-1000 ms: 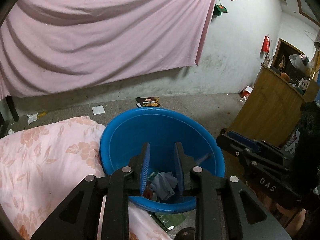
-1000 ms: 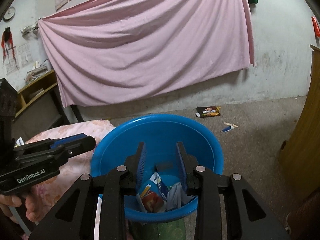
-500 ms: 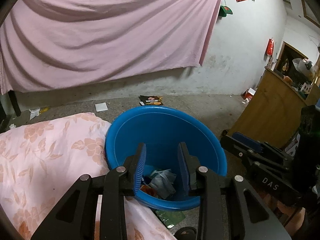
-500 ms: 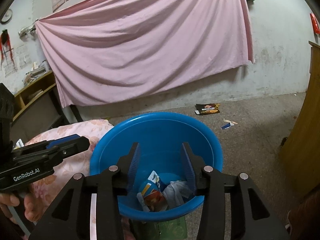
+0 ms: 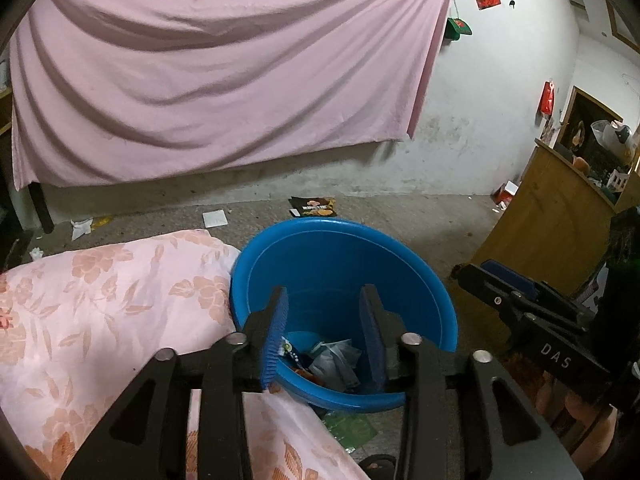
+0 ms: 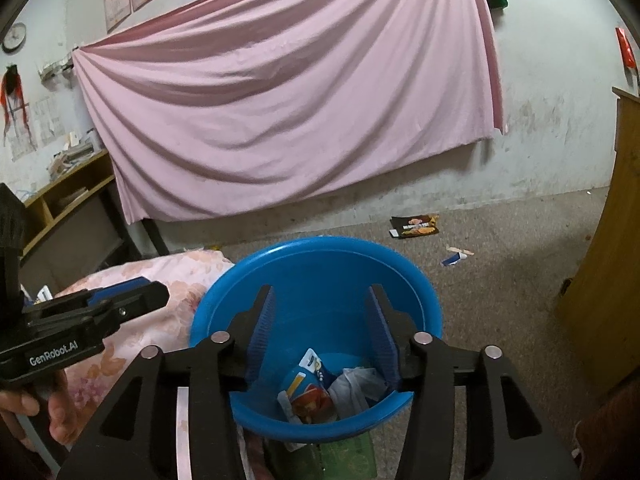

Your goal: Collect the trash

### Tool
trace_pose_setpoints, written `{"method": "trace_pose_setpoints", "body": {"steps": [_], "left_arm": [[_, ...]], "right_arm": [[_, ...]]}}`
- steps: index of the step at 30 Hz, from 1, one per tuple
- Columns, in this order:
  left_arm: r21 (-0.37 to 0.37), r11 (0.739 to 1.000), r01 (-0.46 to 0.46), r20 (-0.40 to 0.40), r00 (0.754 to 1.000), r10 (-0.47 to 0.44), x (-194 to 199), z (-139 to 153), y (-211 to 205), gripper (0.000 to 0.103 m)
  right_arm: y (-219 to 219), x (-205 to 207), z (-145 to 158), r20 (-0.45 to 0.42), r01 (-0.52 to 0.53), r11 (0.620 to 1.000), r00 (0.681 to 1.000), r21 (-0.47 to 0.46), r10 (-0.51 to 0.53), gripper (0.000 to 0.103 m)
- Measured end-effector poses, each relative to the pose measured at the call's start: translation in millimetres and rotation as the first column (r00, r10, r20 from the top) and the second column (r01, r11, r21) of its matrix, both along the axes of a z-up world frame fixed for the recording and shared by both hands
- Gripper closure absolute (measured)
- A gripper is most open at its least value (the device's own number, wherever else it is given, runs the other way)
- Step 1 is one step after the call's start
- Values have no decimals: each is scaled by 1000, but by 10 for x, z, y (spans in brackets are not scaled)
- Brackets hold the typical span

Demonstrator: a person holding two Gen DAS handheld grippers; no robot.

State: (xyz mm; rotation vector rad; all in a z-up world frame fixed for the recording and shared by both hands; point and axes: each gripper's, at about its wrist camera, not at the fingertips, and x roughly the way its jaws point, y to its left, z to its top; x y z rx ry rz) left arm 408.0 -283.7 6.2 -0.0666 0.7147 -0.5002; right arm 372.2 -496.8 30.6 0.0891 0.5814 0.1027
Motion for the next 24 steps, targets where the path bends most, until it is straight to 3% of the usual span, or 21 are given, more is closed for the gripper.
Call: {"method": "trace_pose_setpoints", "body": {"steps": [3, 7, 11, 13, 16, 24], "left_arm": [[-14, 1000, -4, 14, 1000, 4, -30, 20, 52, 60], [-36, 999, -28, 30, 999, 29, -88, 44, 135, 42], [-53, 996, -77, 62, 995, 80, -186, 120, 265, 23], [-64, 994, -88, 79, 993, 93, -250, 159, 319, 21], [-82, 991, -106, 104, 988, 114, -384, 239, 419, 2], [-140, 980, -142, 184, 969, 167, -765, 501, 719, 2]], "right_arm": [[-11, -19, 41, 10, 4, 1000, 1000, 2, -4, 54], [-19, -60, 92, 27, 11, 1000, 1000, 8, -11, 37], [10, -120, 162, 49, 12, 1000, 999, 15, -12, 30], [41, -163, 207, 64, 11, 1000, 998, 16, -13, 26], [96, -259, 284, 93, 12, 1000, 996, 18, -14, 18], [234, -566, 498, 172, 11, 999, 985, 43, -18, 0]]}}
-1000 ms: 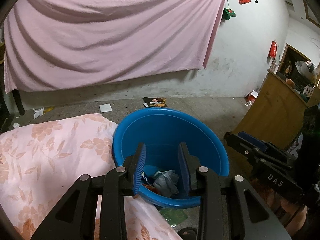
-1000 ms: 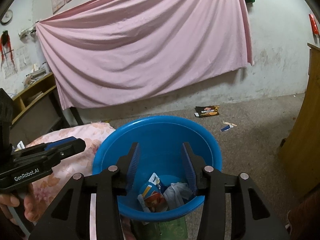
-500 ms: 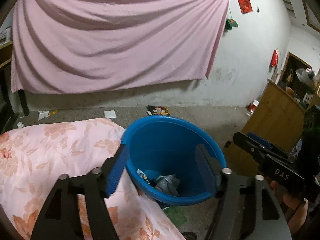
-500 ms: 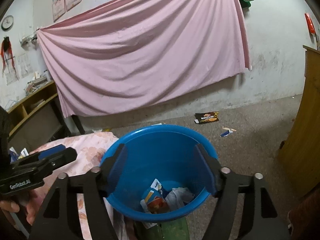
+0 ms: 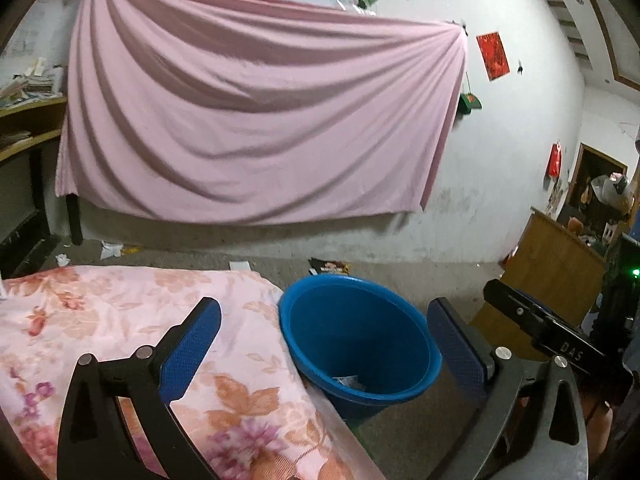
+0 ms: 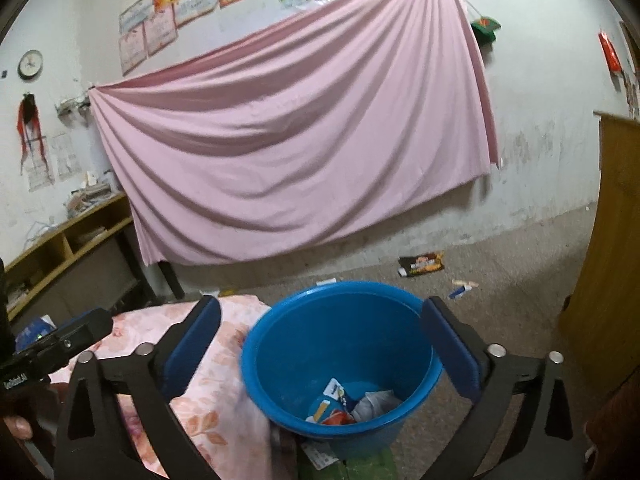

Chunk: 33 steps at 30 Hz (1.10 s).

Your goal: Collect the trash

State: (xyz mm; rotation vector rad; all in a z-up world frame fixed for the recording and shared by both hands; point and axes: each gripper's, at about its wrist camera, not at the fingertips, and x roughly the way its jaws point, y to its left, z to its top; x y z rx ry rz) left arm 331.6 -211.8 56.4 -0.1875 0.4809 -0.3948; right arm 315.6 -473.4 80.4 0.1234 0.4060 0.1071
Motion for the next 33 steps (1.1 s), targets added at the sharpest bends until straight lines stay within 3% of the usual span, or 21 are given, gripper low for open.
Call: {"method": "trace_pose_setpoints", "body": {"steps": [10, 21, 33], "left_arm": [[1, 996, -85, 56, 995, 85, -560, 213, 457, 2], [22, 986, -163, 149, 976, 158, -1473, 254, 1031, 2], [69, 978, -196, 216, 960, 177, -2202, 75, 1252, 2]], "right_arm": [[439, -629, 208, 117, -43, 997, 992, -67, 51, 0], [932, -1444, 256, 237, -65, 994, 968, -85, 84, 0], [1194, -1936, 43, 245, -48, 993, 967, -106, 73, 0]]}}
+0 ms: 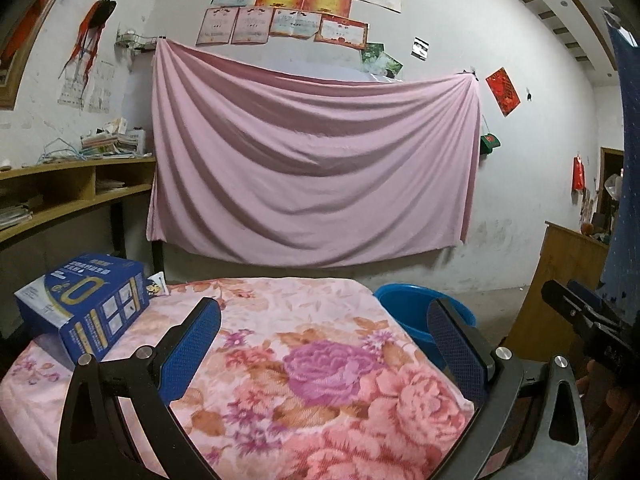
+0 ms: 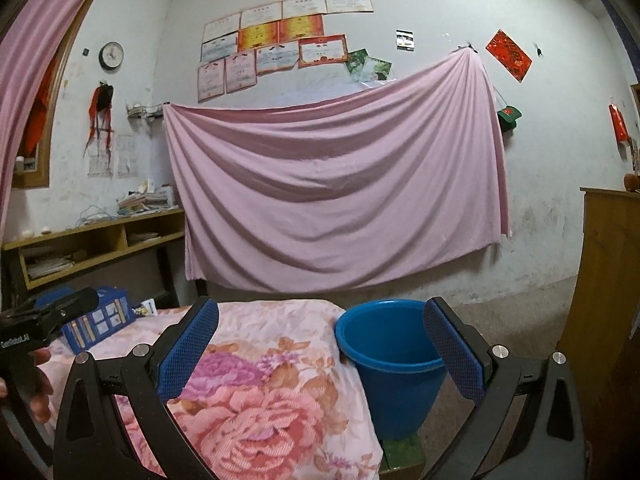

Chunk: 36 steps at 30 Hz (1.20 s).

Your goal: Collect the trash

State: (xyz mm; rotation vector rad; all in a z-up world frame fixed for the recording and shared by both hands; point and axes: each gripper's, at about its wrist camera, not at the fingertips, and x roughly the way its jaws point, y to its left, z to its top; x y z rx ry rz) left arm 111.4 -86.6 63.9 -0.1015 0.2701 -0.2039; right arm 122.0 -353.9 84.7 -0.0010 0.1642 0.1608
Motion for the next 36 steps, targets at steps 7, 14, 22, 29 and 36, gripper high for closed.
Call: {"method": "trace_pose_setpoints", "body": {"steps": [7, 14, 22, 29, 36], "left_arm": [[13, 1000, -8, 19, 1000, 8, -124, -124, 46, 2], [20, 1000, -6, 25, 1000, 6, -152, -183, 28, 2], [20, 1000, -4, 26, 1000, 3, -151, -204, 53, 2], [20, 1000, -4, 26, 1000, 4, -151, -209, 51, 2], [19, 1000, -3, 25, 1000, 2, -151, -213, 54, 2]], "right_arm": [[18, -97, -95, 4, 2, 1000, 1000, -2, -2, 0], [18, -123, -122, 2, 4, 1000, 1000, 1, -4, 0], [22, -131, -129, 1, 5, 1000, 1000, 2, -5, 0], [34, -136, -130, -1, 7, 1000, 1000, 3, -7, 0], [41, -135, -129, -1, 6, 1000, 1000, 4, -6, 0]]}}
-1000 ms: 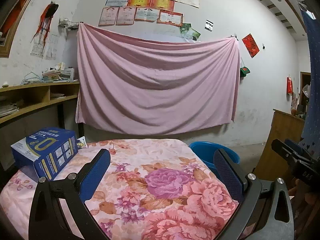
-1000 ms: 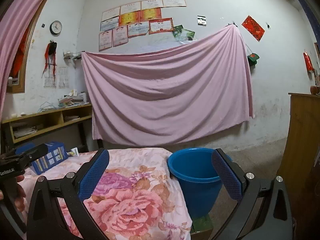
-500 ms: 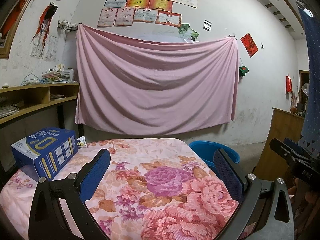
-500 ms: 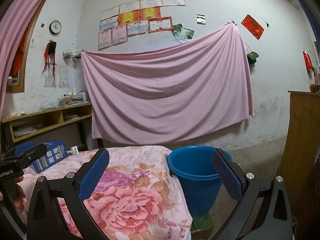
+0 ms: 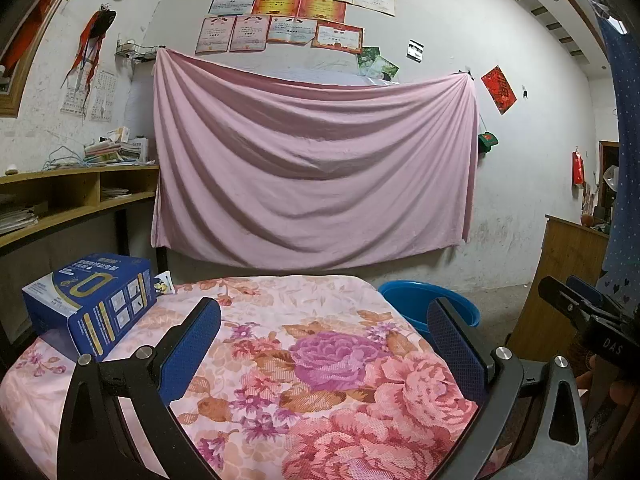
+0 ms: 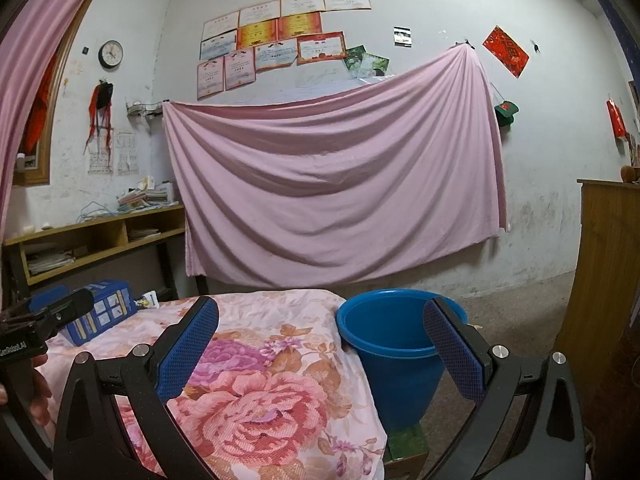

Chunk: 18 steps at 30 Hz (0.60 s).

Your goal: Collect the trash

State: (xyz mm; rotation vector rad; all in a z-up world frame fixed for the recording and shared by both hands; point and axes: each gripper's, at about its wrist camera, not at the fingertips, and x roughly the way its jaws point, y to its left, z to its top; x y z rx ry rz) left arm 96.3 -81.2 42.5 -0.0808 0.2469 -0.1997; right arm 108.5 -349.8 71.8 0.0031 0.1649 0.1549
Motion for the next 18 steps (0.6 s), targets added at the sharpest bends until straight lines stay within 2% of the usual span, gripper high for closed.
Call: {"method": "trace_pose_setpoints", "body": {"steps": [12, 18], "left_arm": [[-4, 1000, -2, -5, 1000, 2, 2, -50, -6, 2], [-22, 998, -57, -23, 998, 57, 28, -124, 46, 2]], "right_arm": [[20, -18, -17, -6, 0, 1000, 1000, 0, 0, 0], [44, -53, -65, -10, 1, 1000, 1000, 1, -1, 0]]}}
